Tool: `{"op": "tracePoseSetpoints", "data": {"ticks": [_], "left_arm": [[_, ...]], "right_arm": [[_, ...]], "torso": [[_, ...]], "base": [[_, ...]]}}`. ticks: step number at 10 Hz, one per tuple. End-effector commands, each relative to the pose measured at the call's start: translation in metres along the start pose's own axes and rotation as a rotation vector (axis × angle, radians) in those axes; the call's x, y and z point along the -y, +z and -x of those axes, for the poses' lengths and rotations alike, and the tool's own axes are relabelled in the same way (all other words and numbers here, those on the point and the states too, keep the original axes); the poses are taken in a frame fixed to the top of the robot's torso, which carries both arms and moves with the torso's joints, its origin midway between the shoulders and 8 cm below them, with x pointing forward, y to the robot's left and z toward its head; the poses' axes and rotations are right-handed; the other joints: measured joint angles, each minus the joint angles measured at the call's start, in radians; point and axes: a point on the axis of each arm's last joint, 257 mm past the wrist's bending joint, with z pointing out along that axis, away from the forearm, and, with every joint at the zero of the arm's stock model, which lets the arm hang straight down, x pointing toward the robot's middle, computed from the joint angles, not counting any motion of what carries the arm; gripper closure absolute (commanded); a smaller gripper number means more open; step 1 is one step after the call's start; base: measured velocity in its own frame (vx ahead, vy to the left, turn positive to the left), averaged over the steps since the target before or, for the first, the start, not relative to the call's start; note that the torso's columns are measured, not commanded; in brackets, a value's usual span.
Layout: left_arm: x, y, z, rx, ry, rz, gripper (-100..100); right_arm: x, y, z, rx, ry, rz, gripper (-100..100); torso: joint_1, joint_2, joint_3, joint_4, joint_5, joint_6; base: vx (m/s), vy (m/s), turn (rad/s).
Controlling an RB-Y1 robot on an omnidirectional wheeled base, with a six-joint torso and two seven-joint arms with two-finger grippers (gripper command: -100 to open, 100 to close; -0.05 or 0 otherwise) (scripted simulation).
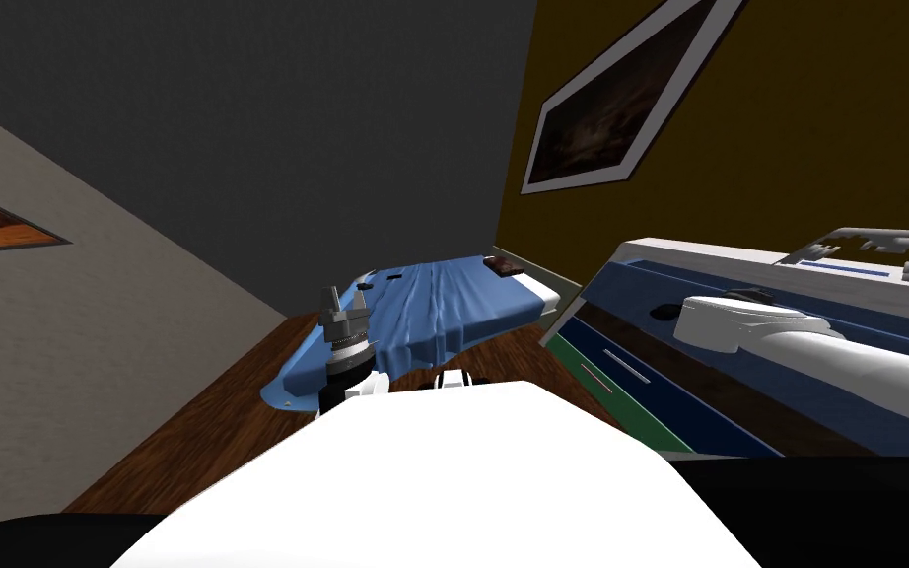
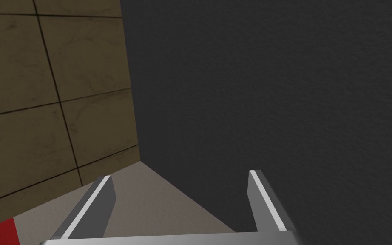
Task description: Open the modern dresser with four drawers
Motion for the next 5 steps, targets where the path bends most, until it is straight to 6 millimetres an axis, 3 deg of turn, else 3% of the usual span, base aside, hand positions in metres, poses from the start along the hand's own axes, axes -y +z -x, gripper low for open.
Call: {"op": "tracePoseSetpoints", "data": {"ticks": [1,5], "left_arm": [[0.0000,0.0000,0.0000,0.000,0.000,0.000,0],[0.0000,0.0000,0.0000,0.000,0.000,0.000,0]], "right_arm": [[-0.0025,-0.0002,-0.0009,-0.001,-0.001,0.004,0],[-0.0083,-0.0008,-0.0021,-0.001,-0.003,0.013,0]], "torso": [[-0.001,0.000,0.000,0.000,-0.001,0.000],[-0.004,-0.002,-0.001,-0.001,-0.004,0.000]], "base": [[0.000,0.000,0.000],[0.000,0.000,0.000]]}}
